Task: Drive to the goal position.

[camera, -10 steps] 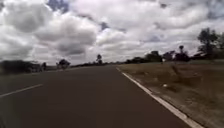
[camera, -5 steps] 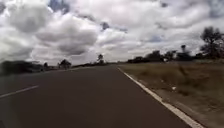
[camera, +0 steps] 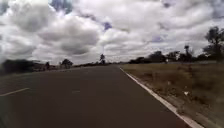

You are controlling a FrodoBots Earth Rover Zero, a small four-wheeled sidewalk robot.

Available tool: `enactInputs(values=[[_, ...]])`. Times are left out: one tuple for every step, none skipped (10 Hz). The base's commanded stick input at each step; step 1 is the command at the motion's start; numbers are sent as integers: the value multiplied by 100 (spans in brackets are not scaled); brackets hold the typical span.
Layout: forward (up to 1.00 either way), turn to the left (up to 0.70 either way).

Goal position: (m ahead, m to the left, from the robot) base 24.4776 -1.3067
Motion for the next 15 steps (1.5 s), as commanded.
enactInputs(values=[[78,0],[78,0],[78,0],[78,0],[78,0],[78,0],[78,0],[78,0],[78,0],[78,0],[78,0],[78,0],[78,0],[78,0],[78,0]])
